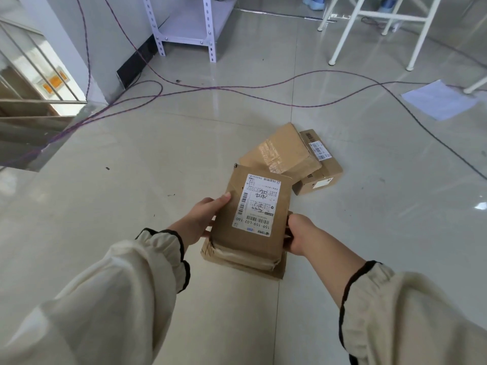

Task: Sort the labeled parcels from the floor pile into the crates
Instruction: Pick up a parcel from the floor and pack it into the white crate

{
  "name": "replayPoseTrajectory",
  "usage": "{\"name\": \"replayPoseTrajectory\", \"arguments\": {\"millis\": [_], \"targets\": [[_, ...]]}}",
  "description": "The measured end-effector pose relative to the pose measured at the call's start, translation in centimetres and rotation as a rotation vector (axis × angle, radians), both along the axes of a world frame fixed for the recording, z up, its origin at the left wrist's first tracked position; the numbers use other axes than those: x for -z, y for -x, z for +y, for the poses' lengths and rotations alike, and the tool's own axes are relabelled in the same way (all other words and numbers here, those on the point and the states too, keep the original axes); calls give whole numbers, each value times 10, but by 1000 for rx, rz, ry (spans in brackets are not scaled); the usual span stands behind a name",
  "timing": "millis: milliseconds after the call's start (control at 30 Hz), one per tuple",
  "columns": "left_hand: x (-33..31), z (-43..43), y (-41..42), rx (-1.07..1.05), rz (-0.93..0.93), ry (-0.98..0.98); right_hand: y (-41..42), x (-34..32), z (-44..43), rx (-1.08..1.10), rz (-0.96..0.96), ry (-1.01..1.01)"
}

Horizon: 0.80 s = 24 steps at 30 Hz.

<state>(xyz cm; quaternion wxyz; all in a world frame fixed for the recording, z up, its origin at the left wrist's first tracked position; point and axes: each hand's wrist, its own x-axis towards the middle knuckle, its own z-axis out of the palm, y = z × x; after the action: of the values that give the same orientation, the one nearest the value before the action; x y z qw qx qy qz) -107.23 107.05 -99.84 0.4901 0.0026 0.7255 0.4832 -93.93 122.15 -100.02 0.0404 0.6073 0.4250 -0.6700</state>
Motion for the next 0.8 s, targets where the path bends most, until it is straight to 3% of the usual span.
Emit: {"name": "replayPoseTrajectory", "arguments": {"millis": [133,233,333,400,500,600,700,800], "targets": [[-4,3,2,1,69,16,5,-9,7,72,-34,-52],[-11,-18,8,290,-30,171,16,-22,26,60,40,-435],[-15,-39,6,641,-181,301,28,-26,35,-199,206,-650],[-16,-44,-1,750,-147,341,34,-28,29,-402,199,-696],[-14,-41,-4,756,14,324,36,-24,19,-545,137,-826],[-15,-44,9,641,70,271,26,-30,21,-603,-50,-928],[-18,-56,27,445,118,199,11,-42,26,-686,-156,-782],[-14,-57,34,207,180,108,-3,-58,19,-785,-149,-355]]}}
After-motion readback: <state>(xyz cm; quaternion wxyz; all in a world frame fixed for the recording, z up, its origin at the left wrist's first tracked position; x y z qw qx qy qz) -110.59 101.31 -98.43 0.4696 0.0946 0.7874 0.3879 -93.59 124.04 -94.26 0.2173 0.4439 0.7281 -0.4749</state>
